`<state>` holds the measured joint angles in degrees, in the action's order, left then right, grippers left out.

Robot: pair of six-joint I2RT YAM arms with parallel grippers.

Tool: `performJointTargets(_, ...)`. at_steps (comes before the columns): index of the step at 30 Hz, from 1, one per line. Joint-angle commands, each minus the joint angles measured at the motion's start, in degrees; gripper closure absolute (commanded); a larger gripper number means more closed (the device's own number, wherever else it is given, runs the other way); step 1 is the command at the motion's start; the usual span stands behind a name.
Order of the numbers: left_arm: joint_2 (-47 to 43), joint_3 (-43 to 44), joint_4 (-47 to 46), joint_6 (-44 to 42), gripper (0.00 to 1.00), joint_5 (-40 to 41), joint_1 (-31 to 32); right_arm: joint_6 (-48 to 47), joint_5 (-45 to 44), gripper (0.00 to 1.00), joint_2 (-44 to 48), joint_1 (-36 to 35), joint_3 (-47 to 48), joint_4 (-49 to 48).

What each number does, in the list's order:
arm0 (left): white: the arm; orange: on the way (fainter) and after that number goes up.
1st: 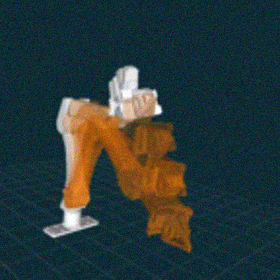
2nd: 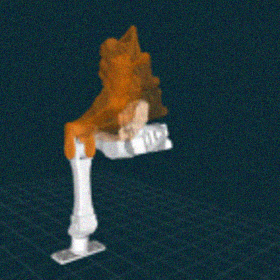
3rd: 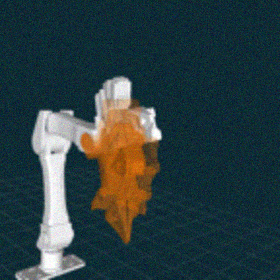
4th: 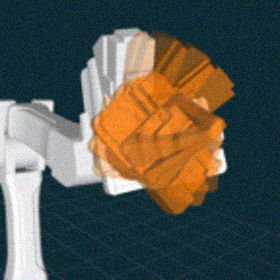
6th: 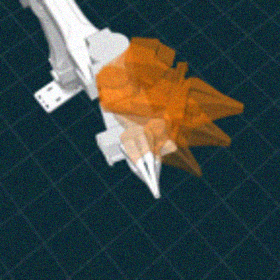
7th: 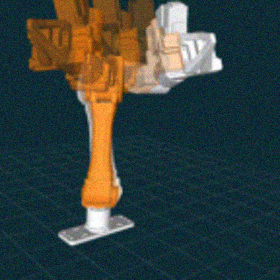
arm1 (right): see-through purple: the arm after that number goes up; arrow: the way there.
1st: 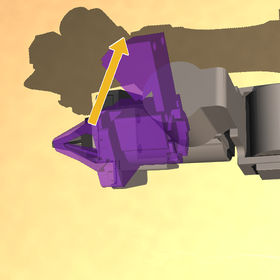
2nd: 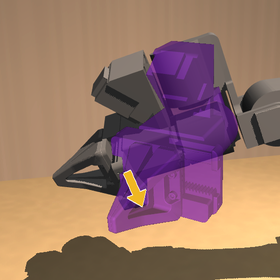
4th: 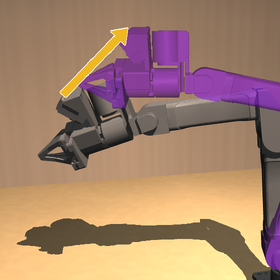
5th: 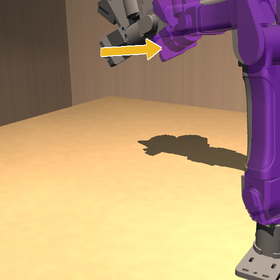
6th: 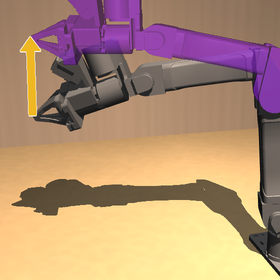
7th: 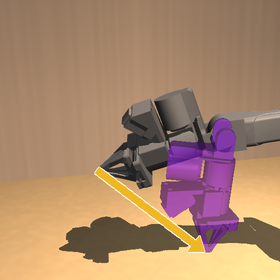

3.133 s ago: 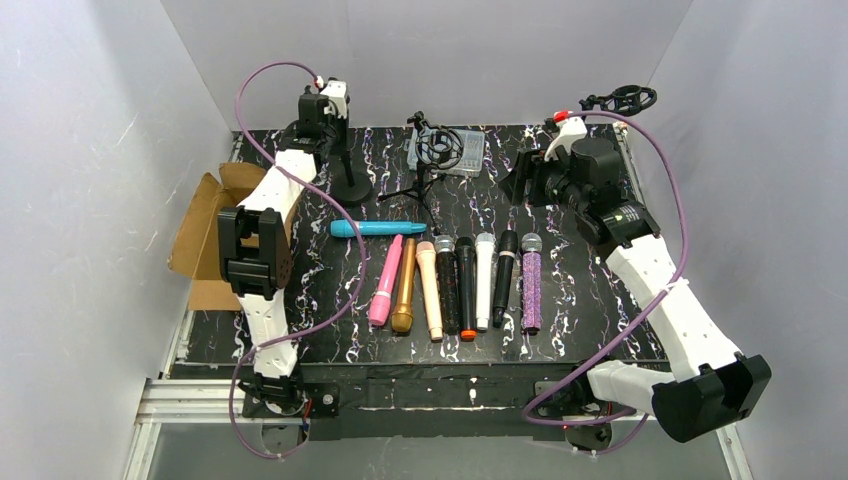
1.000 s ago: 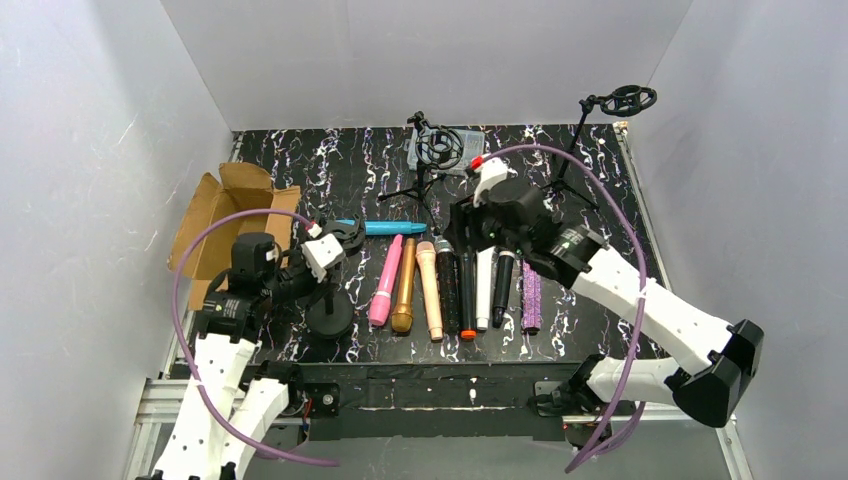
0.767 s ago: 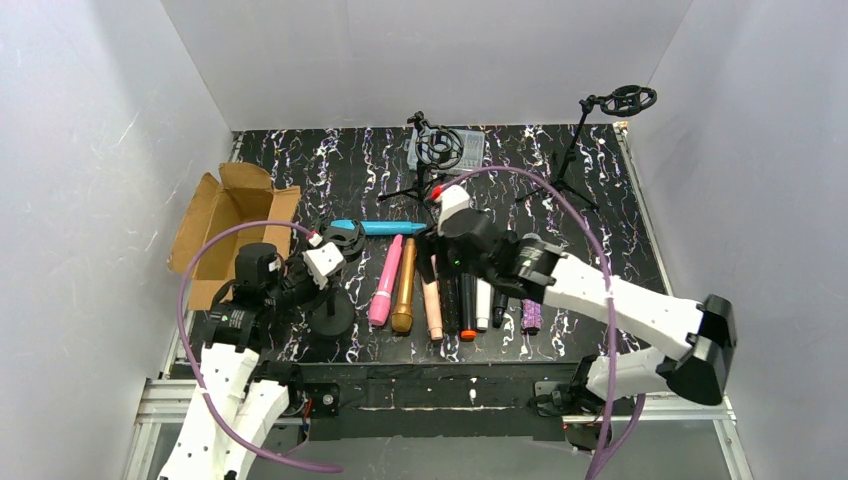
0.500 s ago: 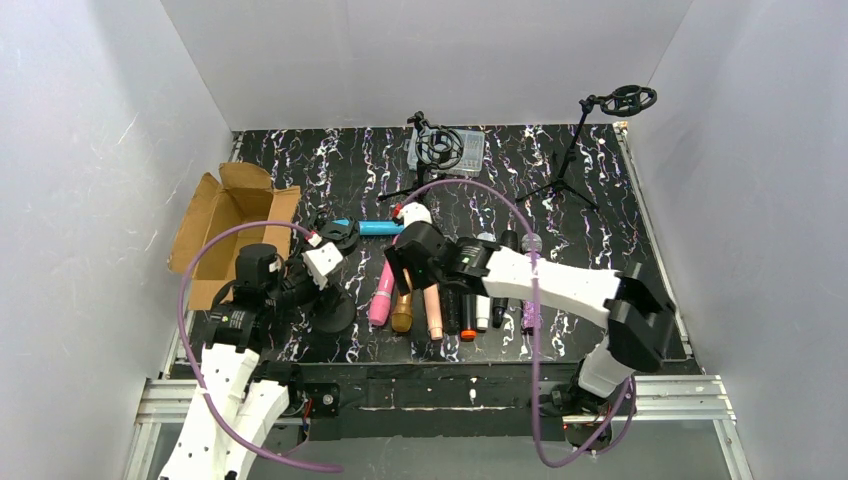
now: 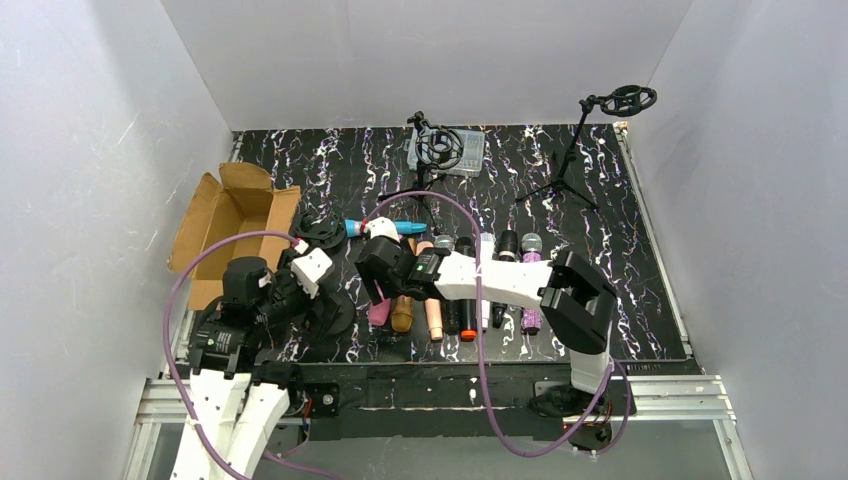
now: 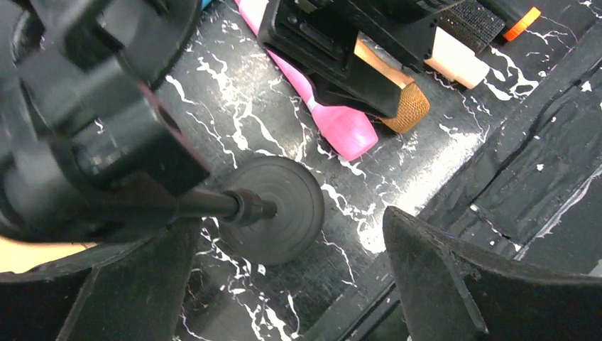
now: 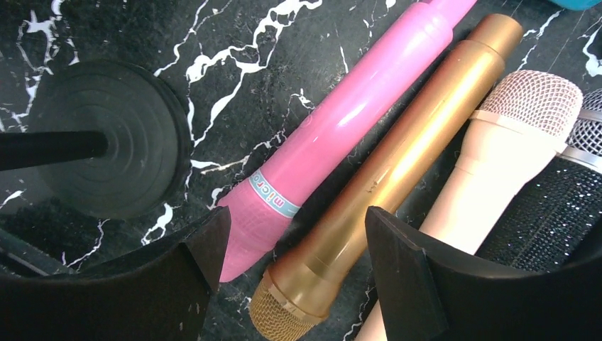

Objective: Attach the microphones to the stand

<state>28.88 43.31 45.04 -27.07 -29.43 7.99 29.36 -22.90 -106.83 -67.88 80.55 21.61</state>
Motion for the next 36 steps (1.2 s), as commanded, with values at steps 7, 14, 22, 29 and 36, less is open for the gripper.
performJointTargets(7, -4.72, 4.33, 5.81, 1.75, 0.02, 3.33, -0.07, 2.32, -2.38, 0.22, -5.94, 0.11, 2.7, -3.2)
performJointTargets(14, -4.55, 8.27, 9.37, 0.22, 0.02, 2.38, -0.08, 3.21, -2.37, 0.23, -8.29, -0.15, 2.66, -3.42)
performJointTargets(22, -5.66, 10.48, 9.49, 0.17, 0.02, 2.73, -0.08, 3.87, -2.24, 0.28, -11.73, -0.77, 5.01, -0.84)
performJointTargets(29, -3.74, 16.1, 9.59, 0.35, 0.02, -0.51, -0.08, 6.35, -2.48, 0.41, -10.97, -1.8, 5.62, 1.06)
performJointTargets(36, -4.33, 19.48, 9.76, -4.3, 0.02, -5.23, -0.03, 7.68, -4.77, 0.62, -2.6, -2.13, 3.83, 1.03)
